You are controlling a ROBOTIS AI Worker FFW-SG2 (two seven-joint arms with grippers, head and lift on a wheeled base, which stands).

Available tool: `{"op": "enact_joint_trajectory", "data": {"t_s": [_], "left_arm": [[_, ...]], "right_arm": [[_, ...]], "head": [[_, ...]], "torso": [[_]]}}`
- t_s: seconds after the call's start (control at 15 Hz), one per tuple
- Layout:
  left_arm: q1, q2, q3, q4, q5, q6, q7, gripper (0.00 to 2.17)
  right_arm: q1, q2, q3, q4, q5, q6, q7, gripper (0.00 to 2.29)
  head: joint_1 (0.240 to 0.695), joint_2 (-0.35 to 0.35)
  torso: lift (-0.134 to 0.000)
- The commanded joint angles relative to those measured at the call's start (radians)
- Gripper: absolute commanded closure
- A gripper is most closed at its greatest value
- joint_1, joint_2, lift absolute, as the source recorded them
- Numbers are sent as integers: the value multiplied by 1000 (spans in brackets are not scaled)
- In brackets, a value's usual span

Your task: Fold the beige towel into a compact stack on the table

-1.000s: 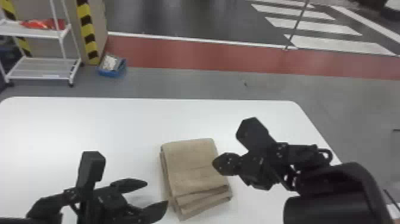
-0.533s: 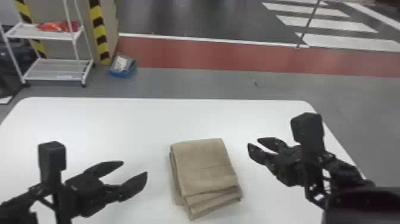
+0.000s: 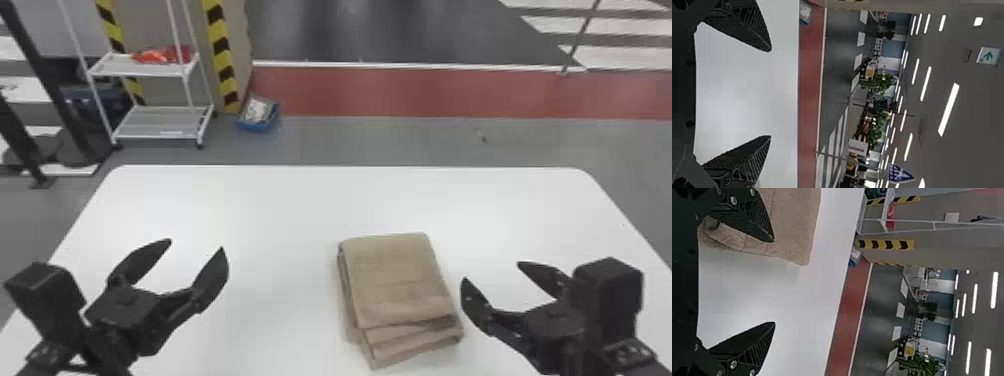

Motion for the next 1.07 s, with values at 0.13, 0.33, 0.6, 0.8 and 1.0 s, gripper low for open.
{"op": "enact_joint_trajectory", "data": {"t_s": [0.13, 0.33, 0.6, 0.8, 1.0], "left_arm": [[94, -3, 1, 44, -93, -297, 128, 124], [131, -3, 7, 46, -104, -340, 133, 130], [160, -3, 8, 39, -105, -362, 131, 134], [172, -3, 8, 30, -107, -359, 137, 134], [178, -3, 10, 27, -108, -359, 137, 134]], "right_arm": [[12, 4, -42, 163, -169, -392, -54, 134], [14, 4, -20, 194, -172, -392, -96, 134], [5, 4, 6, 192, -183, -349, -108, 134], [-3, 4, 13, 192, -211, -321, -122, 134], [-9, 4, 21, 200, -211, -315, -123, 134]], "head": [[695, 23], [695, 38], [695, 52], [695, 64], [695, 72]], "torso": [[-124], [-124], [-124], [-124], [-124]]}}
